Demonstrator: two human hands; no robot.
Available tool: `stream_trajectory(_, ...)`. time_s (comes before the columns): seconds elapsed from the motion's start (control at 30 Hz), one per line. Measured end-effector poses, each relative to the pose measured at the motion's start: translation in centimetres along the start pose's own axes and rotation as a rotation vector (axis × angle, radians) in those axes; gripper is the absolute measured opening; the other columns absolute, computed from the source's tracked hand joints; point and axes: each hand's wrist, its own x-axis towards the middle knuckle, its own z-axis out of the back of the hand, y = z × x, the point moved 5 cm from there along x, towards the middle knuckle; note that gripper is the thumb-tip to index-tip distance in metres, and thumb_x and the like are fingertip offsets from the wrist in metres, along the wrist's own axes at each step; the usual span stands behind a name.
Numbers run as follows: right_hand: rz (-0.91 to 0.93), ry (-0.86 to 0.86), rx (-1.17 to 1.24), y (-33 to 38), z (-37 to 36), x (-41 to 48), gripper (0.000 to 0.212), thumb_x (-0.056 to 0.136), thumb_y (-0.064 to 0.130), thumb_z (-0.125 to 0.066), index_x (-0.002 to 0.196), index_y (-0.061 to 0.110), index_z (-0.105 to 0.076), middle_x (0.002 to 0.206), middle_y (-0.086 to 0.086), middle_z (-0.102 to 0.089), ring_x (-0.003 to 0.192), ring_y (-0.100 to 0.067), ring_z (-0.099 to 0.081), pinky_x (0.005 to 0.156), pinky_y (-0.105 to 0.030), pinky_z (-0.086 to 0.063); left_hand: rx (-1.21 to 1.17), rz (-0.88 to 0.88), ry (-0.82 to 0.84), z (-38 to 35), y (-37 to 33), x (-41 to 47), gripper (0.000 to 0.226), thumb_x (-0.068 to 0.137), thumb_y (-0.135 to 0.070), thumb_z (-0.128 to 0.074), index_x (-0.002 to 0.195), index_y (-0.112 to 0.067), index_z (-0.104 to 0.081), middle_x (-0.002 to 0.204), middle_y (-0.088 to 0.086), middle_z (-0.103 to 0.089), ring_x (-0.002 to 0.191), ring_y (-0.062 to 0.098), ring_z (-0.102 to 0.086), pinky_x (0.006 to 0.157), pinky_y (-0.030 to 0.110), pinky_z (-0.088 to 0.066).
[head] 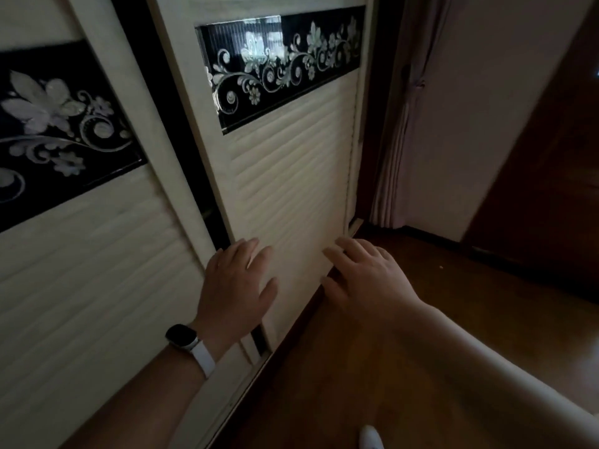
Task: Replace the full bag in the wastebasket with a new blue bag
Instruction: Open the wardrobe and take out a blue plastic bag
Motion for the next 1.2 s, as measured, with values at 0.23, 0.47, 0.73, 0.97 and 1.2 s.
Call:
stream_trajectory(0.23,0.208,-0.007,0.061,-5.8,3.6,9.0,0.057,0.095,0.058,-0.028,0.146,0.032,-0.026,0.156,0.003,-0.024,0.144,-0.019,-0.018,0.114,-0.04,-0.018,0.114,0.164,-0.137,1.7,-0.4,8.4,0.051,0.092,-0.044,-0.045,0.132,-0.014,-0.056,0.138,0.012,-0.053,0.127,0.034,-0.047,0.103,0.052,-0.038)
stream_trajectory(0.47,0.371,-0.107,0.063,-6.7,6.4,16.9,0.057,0.094,0.06,-0.028,0.144,0.032,-0.027,0.154,0.003,-0.028,0.141,-0.019,-0.025,0.112,-0.04,-0.023,0.247,0.276,-0.256,5.3,0.9,12.5,0.049,0.089,-0.04,-0.05,0.129,-0.013,-0.058,0.138,0.015,-0.051,0.126,0.038,-0.046,0.101,0.05,-0.038)
stream_trajectory(0.73,0.535,-0.231,0.117,-3.5,7.8,24.6,0.057,0.092,0.056,-0.034,0.141,0.027,-0.034,0.149,-0.002,-0.036,0.137,-0.023,-0.033,0.108,-0.042,-0.032,0.289,0.357,-0.428,8.7,5.2,16.6,0.056,0.089,-0.032,-0.057,0.139,-0.009,-0.046,0.146,0.02,-0.039,0.135,0.039,-0.037,0.108,0.05,-0.035)
stream_trajectory(0.97,0.587,-0.378,0.131,-0.3,6.9,31.4,0.057,0.09,0.052,-0.045,0.138,0.021,-0.04,0.144,-0.007,-0.043,0.132,-0.027,-0.039,0.103,-0.045,-0.038,0.31,0.4,-0.531,7.8,9.9,20.4,0.062,0.088,-0.033,-0.061,0.142,-0.008,-0.041,0.152,0.024,-0.027,0.141,0.041,-0.026,0.11,0.053,-0.033)
stream_trajectory(1.2,0.688,-0.618,0.19,3.2,6.5,36.9,0.055,0.089,0.043,-0.055,0.136,0.016,-0.047,0.148,-0.012,-0.039,0.137,-0.029,-0.034,0.107,-0.047,-0.035,0.277,0.307,-0.73,4.7,13.2,22.8,0.072,0.086,-0.033,-0.064,0.145,-0.009,-0.03,0.152,0.022,-0.017,0.138,0.04,-0.029,0.104,0.053,-0.04)
